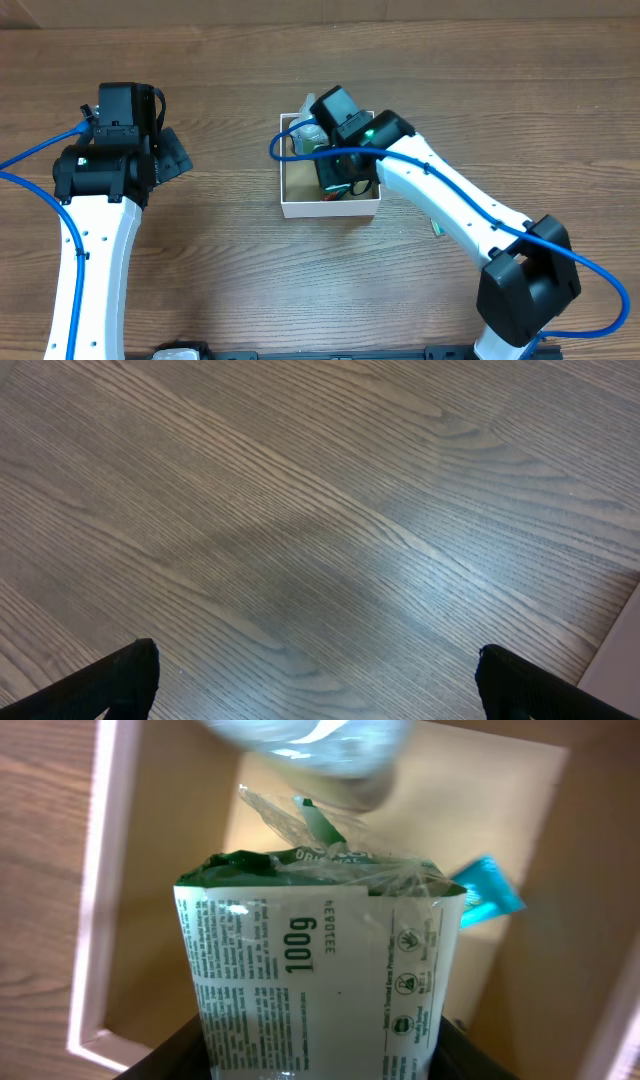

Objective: Pack container
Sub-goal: 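Carry the packet with the right gripper and release it in the box, then move the right gripper to the blue razor and grasp it, then carry the blue razor with the right gripper and release it in the box, then move the right gripper to the green toothbrush and grasp it, then carry the green toothbrush with the right gripper and release it in the box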

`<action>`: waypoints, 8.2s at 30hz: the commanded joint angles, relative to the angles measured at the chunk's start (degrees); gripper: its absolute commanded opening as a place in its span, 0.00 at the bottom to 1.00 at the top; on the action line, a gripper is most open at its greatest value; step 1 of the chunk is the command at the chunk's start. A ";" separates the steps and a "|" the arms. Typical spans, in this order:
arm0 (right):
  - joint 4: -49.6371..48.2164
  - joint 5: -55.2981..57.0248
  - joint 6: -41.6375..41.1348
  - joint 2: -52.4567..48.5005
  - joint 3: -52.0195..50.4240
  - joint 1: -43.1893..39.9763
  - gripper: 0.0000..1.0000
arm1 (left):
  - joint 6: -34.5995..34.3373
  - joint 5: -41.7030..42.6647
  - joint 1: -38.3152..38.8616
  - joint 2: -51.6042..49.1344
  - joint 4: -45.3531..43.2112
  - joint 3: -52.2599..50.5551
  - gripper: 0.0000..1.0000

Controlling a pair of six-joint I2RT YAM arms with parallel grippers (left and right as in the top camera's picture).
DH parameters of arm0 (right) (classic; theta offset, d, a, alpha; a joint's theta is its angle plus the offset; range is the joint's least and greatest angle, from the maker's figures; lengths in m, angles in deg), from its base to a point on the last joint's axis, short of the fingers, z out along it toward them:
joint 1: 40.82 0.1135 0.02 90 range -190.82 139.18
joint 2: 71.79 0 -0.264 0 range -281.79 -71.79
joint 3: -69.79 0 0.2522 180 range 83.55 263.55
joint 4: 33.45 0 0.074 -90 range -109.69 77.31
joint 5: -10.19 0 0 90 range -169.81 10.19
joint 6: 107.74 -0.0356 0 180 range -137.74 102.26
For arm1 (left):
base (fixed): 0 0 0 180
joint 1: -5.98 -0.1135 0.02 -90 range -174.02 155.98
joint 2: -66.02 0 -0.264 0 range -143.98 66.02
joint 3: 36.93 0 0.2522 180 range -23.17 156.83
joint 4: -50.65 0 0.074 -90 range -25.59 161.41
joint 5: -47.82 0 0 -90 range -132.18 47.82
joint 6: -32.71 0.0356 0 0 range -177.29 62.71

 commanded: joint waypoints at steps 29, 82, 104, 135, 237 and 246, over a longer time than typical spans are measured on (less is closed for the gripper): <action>23.39 11.91 1.99 17.14 5.68 -20.28 1.00 | -0.57 -0.94 -0.22 0.00 -0.07 0.66 1.00; -34.29 6.19 11.50 10.97 -43.15 -30.97 0.31 | -0.57 -0.94 -0.22 0.00 -0.07 0.66 1.00; -13.33 6.38 11.28 12.31 -27.19 -30.97 0.53 | -0.59 -0.94 -0.22 0.00 -0.04 0.66 1.00; 0.09 -1.55 10.73 10.03 -9.53 -30.42 0.04 | -0.57 -0.94 -0.22 0.00 -0.07 0.66 1.00; -2.91 1.84 3.56 23.12 -9.29 -18.43 0.04 | -0.59 -0.94 -0.22 0.00 -0.07 0.66 1.00; -12.02 1.64 3.28 15.91 -9.35 -8.31 0.05 | -0.57 -0.94 -0.22 0.00 -0.07 0.66 1.00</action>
